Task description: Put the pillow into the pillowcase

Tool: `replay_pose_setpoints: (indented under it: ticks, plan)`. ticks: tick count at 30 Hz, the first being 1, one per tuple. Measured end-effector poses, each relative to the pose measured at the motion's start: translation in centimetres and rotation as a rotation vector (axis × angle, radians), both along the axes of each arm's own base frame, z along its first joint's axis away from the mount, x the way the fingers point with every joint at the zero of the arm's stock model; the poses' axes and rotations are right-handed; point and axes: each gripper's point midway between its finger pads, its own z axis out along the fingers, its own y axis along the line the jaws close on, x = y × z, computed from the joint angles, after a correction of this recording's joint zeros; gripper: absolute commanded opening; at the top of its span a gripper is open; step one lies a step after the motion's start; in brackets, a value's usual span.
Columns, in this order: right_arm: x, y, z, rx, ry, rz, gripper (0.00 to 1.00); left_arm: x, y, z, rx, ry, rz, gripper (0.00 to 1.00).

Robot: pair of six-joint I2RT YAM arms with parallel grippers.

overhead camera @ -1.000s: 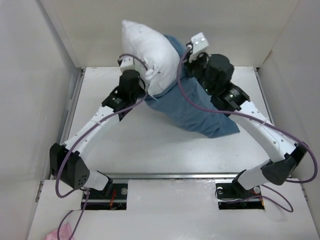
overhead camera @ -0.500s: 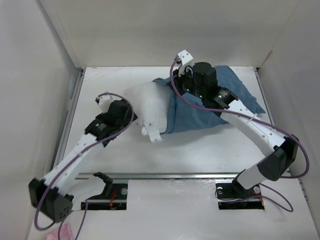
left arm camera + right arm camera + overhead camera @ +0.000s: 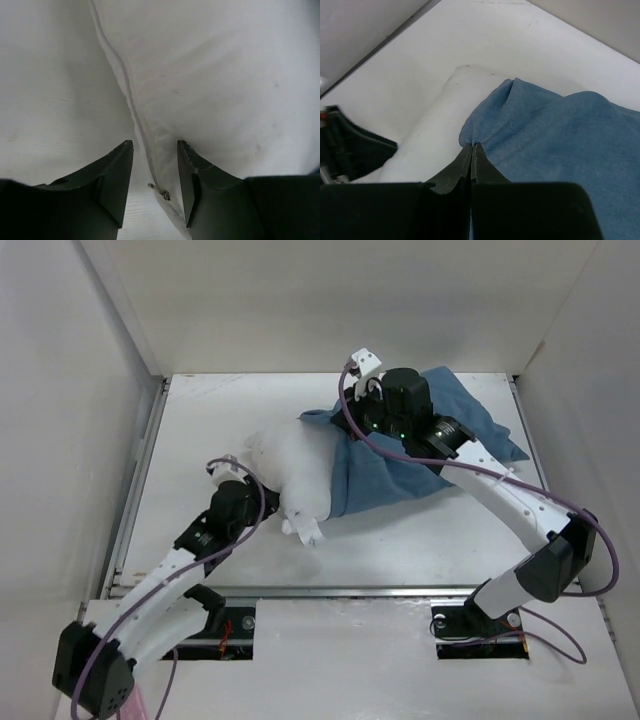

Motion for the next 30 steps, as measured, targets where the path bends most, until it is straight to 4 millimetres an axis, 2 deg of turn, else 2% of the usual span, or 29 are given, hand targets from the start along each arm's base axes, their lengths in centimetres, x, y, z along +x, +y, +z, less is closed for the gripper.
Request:
replay_pose_setpoints:
  ticks: [2,4,5,10,13,15,21,23,25,27,28,29,30]
  plan:
    - [-0.7,0.7,-0.4,0.002,0.022,0.036,0.00,0.3,-1.4,-2.7,0.004,0.048,-0.056,0.30]
    - [-2.1,2.1,-1.3,-0.011,0.049,0.093,0.00,0.8,-2.6,-4.1,0.002,0.072,-0.104,0.25]
    - [-2.9,3.2,-1.8,-0.021,0.062,0.130,0.00,1.3,-3.4,-4.4,-0.005,0.068,-0.131,0.18]
    - [-8.2,10.3,-6.3,-0.142,0.160,0.375,0.00,4.1,-7.0,-4.7,-0.014,0.039,-0.257,0.05]
    - [-9.8,12.8,-9.2,-0.228,0.233,0.478,0.00,5.3,-8.8,-4.2,-0.020,0.023,-0.315,0.05]
    - [-9.8,13.0,-10.1,-0.267,0.282,0.510,0.00,5.5,-9.2,-4.0,-0.032,0.011,-0.335,0.05]
    - [-9.7,12.8,-9.0,-0.288,0.287,0.539,0.00,6.0,-10.3,-2.3,-0.083,-0.067,-0.366,0.05]
    - [-9.6,12.9,-8.7,-0.282,0.278,0.540,0.00,5.5,-10.6,-2.3,-0.090,-0.074,-0.376,0.05]
    - [-9.6,13.1,-8.7,-0.277,0.279,0.538,0.15,4.9,-10.8,-2.3,-0.101,-0.078,-0.386,0.05]
    - [-9.8,13.3,-8.5,-0.267,0.280,0.531,0.35,4.2,-10.7,-2.4,-0.112,-0.079,-0.388,0.17]
    - [-9.8,13.5,-8.4,-0.267,0.273,0.520,0.54,3.9,-10.6,-2.2,-0.121,-0.084,-0.385,0.26]
    - [-10.1,13.6,-8.2,-0.250,0.291,0.506,0.59,3.6,-10.4,-1.6,-0.136,-0.098,-0.376,0.36]
    - [-10.3,13.6,-7.6,-0.223,0.306,0.496,0.64,3.5,-10.1,-0.9,-0.146,-0.118,-0.363,0.55]
